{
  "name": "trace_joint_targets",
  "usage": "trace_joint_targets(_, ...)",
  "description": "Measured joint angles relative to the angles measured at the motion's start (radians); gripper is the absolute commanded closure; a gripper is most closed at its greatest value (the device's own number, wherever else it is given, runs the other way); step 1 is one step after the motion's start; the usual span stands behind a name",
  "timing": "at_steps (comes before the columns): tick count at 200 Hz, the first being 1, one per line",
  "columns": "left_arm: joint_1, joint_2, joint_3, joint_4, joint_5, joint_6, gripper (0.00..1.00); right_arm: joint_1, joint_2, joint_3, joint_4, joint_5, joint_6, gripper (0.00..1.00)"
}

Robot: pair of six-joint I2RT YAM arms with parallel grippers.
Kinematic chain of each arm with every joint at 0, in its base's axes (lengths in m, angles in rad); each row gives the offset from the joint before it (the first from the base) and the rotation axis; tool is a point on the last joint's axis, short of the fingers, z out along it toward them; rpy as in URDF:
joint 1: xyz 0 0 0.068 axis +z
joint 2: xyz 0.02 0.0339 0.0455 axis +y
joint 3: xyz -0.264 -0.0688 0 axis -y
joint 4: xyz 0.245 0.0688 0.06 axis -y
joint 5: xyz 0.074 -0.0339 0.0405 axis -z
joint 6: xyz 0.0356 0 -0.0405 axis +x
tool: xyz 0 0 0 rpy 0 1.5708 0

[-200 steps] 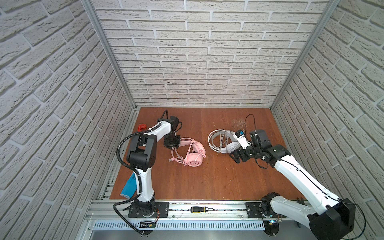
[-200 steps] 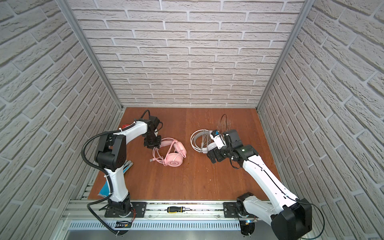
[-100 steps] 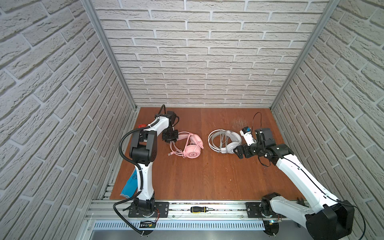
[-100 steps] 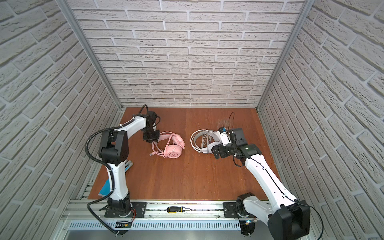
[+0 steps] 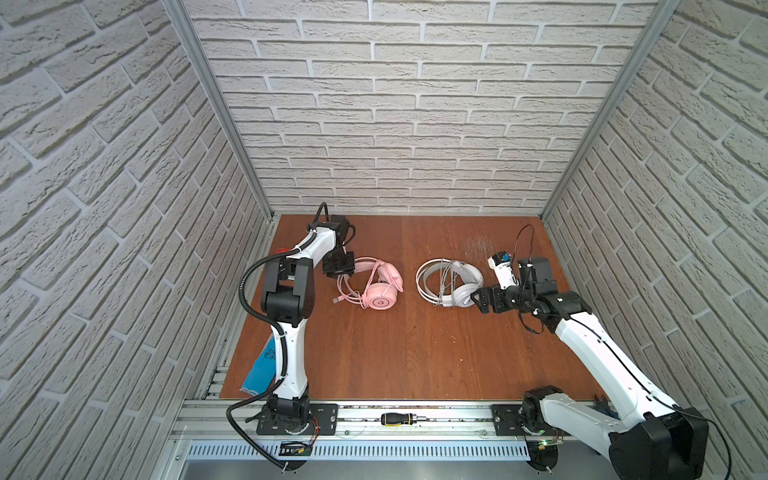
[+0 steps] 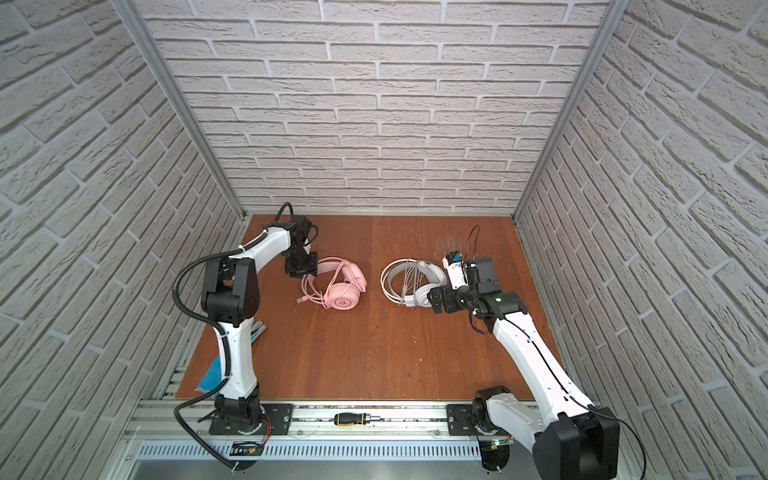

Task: Wrap the headphones

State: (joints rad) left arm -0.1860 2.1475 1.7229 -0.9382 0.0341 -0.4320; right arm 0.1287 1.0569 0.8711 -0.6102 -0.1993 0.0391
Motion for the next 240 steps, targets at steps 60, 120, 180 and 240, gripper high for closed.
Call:
trace_joint_targets(60,0.000,-0.143,0.026,0.004,-0.060,0.003,0.11,-0.107,-0.125,-0.085,0.120,0.111,0.089,0.00)
trace_joint_targets(120,-0.006,-0.662,-0.319,0.331,-0.276,0.041,0.05,-0.230,-0.208,-0.294,0.336,0.316,0.217,0.00)
trace_joint_targets(180,0.052,-0.962,-0.869,0.724,-0.515,0.108,0.02,-0.269,-0.204,-0.499,0.626,0.473,0.264,0.00)
trace_joint_targets(240,0.067,-1.098,-1.196,0.969,-0.670,0.124,0.02,-0.269,-0.013,-0.539,0.892,0.473,0.258,0.00)
